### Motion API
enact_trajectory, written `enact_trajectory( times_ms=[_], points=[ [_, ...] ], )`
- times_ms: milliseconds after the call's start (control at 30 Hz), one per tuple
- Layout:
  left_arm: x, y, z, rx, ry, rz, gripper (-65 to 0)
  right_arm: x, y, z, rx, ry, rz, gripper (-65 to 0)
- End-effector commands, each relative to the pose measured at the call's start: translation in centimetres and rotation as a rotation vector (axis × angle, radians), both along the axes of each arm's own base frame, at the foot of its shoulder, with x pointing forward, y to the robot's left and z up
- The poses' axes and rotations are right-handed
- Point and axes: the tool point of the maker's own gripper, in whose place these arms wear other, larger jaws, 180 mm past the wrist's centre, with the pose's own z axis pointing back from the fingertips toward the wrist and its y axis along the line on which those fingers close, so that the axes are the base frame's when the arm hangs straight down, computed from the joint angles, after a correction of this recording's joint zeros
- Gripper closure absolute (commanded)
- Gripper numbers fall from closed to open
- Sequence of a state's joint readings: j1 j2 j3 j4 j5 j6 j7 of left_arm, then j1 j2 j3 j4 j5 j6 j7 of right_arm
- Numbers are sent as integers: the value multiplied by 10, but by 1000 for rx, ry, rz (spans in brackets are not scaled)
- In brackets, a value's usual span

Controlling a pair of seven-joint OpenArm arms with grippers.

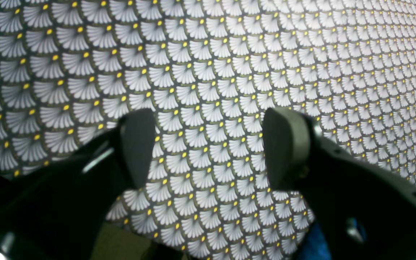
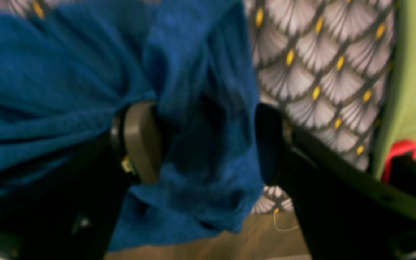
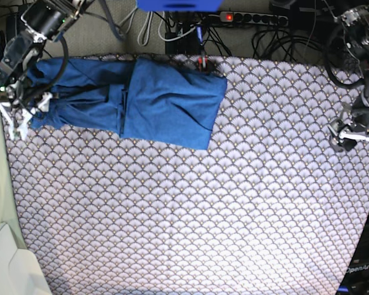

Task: Fold the T-shirt properly
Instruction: 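Adjust the right gripper's hold on the strip end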

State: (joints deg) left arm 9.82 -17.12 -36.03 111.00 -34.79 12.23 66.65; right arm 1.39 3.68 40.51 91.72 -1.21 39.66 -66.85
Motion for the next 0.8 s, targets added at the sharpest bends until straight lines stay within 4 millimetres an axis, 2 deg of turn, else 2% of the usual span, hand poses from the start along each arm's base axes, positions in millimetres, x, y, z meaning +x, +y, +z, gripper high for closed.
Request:
enact_trajectory(
  times_ms=[0,67,233,367,467,767],
  points=[
    [5,6,12,26,-37,4,-454,5,-7,9,-27,-28,6,-401],
    [5,6,12,26,-37,4,-454,-3,-8,6,-26,-14,-1,-401],
    [5,6,12,26,-37,4,-454,-24,-32,8,-28,-16,-115,-401],
    [5,4,12,25,-35,0,-454,-23,-42,23,-66,-51,-133,-402],
    [6,3,12,22,-37,-2,-454,-18,-42,33,-85,-83,-131,-403],
    [3,6,11,26,-31,3,-454,-16,-29,26,-49,-91,-132,-403]
  ],
)
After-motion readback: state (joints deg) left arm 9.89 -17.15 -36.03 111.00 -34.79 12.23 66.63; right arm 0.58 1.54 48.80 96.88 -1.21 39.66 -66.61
